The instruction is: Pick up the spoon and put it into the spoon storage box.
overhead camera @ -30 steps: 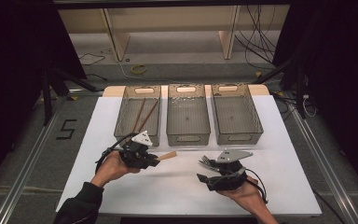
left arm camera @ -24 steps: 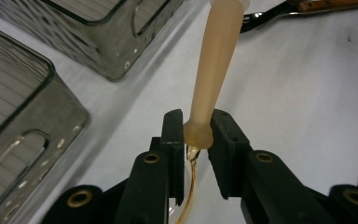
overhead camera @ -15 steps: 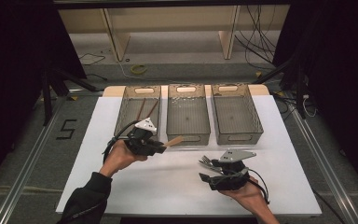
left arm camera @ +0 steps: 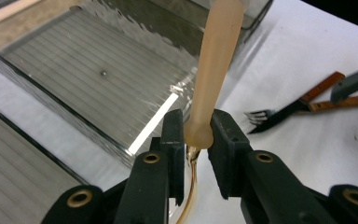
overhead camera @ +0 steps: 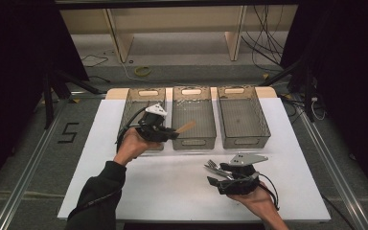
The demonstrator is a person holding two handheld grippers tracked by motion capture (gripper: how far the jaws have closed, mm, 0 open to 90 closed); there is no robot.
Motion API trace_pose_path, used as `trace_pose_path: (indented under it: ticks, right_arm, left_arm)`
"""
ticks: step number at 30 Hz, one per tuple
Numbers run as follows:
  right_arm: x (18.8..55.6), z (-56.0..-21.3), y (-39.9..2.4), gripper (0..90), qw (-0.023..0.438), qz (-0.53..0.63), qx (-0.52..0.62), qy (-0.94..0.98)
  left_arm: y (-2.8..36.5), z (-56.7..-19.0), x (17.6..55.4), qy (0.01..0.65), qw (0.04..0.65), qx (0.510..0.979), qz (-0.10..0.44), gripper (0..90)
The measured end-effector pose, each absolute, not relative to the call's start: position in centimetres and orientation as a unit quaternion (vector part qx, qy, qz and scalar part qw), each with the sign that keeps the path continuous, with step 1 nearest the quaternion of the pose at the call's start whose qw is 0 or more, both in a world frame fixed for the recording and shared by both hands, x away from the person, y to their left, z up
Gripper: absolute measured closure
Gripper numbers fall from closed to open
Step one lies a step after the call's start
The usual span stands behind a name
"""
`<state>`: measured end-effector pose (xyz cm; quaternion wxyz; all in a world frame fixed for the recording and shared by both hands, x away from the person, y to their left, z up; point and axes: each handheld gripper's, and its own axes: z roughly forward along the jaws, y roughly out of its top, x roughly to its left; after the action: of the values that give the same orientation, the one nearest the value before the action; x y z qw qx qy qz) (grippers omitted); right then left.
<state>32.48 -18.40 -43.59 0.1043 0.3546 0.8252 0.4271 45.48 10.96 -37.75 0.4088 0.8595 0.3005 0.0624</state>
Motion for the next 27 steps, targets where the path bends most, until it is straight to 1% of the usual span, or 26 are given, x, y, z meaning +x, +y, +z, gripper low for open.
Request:
trace_pose_path:
  ticks: [13,19,22,27]
  right_arm:
    - [32.5,-43.6,-18.5,31.9,0.104,0.430,0.355,0.824]
    - [32.5,-43.7,-18.5,31.9,0.104,0.430,0.355,0.824]
    - [32.5,-43.7,-18.5,32.0,0.103,0.430,0.354,0.824]
    - [32.5,-43.7,-18.5,31.9,0.104,0.429,0.354,0.824]
  left_arm:
    - [9.1,-36.8,48.6,0.329,0.415,0.845,0.075,75.6]
    - [8.6,-36.9,50.1,0.348,0.418,0.836,0.078,75.6]
    - [8.3,-37.2,50.8,0.355,0.407,0.837,0.081,75.6]
    - [8.0,-37.7,51.7,0.368,0.409,0.832,0.073,75.6]
